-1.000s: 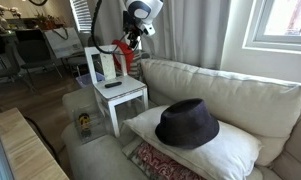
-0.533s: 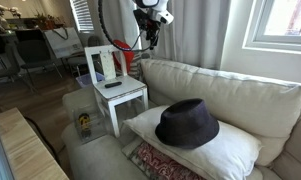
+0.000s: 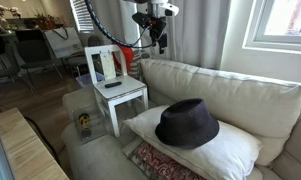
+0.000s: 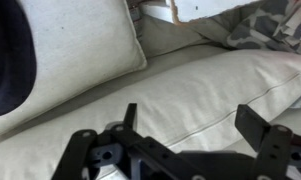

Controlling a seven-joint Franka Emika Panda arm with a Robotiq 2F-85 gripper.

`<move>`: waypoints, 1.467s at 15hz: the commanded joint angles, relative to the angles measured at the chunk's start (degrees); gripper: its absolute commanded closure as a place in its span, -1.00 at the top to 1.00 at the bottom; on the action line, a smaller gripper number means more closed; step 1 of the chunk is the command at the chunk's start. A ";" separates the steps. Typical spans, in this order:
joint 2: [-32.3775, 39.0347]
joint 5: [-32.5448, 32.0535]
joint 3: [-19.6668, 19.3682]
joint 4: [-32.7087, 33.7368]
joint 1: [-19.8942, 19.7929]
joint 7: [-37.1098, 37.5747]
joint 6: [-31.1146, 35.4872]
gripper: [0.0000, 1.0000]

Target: Hang the red and black hats on the backrest of the white chair

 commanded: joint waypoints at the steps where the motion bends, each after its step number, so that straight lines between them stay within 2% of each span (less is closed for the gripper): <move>1: -6.84 -6.02 -1.05 -14.38 0.30 0.34 5.24 1.00; 2: -7.44 -6.08 -1.14 -17.53 0.25 1.06 10.11 1.00; 3: -3.53 -5.01 0.64 -9.34 -1.17 0.74 4.76 1.00; 6: -5.45 -5.61 0.24 -15.09 -1.14 0.79 9.26 1.00; 11: -6.32 -7.04 -0.40 -16.40 -1.10 -0.13 9.58 1.00; 19: -9.63 -16.28 -3.72 -29.79 -7.64 -13.78 12.97 1.00; 22: -8.94 -18.13 -5.03 -33.95 -10.02 -16.44 20.11 1.00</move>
